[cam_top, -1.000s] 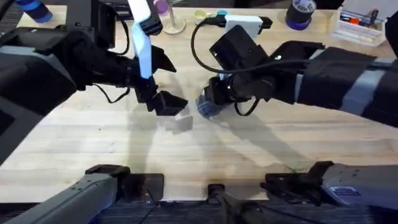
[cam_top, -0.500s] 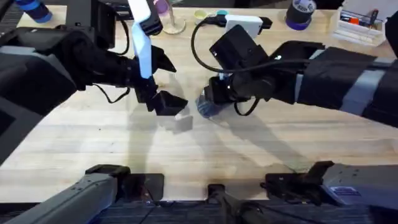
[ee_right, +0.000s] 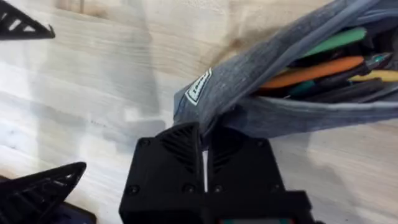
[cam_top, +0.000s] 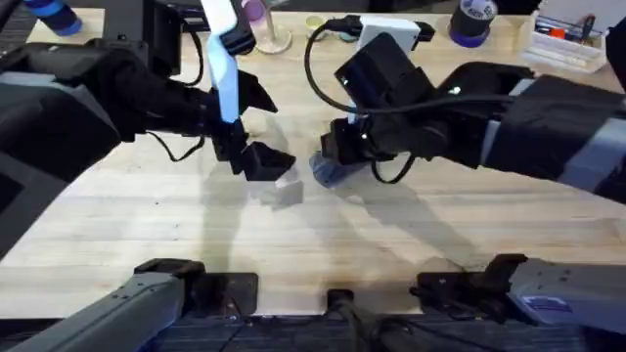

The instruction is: Unzip the bag, pick up the pens from the table one at a time and place them inside, then zip the bag closed.

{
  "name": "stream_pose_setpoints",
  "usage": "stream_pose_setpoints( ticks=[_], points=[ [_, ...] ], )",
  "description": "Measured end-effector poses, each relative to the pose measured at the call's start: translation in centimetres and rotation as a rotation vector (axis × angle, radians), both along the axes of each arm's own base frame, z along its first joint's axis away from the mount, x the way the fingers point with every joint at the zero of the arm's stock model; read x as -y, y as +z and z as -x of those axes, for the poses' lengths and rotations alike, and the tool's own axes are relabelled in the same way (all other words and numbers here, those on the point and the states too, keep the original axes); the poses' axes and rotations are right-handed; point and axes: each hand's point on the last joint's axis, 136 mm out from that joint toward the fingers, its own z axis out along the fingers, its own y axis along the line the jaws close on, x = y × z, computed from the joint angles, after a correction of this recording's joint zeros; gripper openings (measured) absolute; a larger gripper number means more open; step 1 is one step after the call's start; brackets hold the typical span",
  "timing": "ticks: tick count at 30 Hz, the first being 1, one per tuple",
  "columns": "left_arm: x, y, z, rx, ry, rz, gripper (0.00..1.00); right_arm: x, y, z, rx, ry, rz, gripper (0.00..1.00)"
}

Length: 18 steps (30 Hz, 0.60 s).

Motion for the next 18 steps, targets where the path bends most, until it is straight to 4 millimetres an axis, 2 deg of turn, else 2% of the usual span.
stream_pose_setpoints(
  ticks=[9, 14, 18],
  points=[
    [0.1, -0.2, 0.2, -0.021, -0.004, 0.007, 0.993, -0.1, 1.1, -0.1, 0.027, -0.001, -0.026, 0.031],
    [0.8, -1.9, 0.2, -0.117, -0.025, 0.052, 0.993, -0.3, 2.5, -0.8, 0.078, -0.009, -0.062, 0.031],
    [1.7, -2.8, -0.6, -0.152, -0.050, 0.115, 0.992, -0.6, 3.0, -1.4, 0.109, -0.016, -0.081, 0.031]
  ],
)
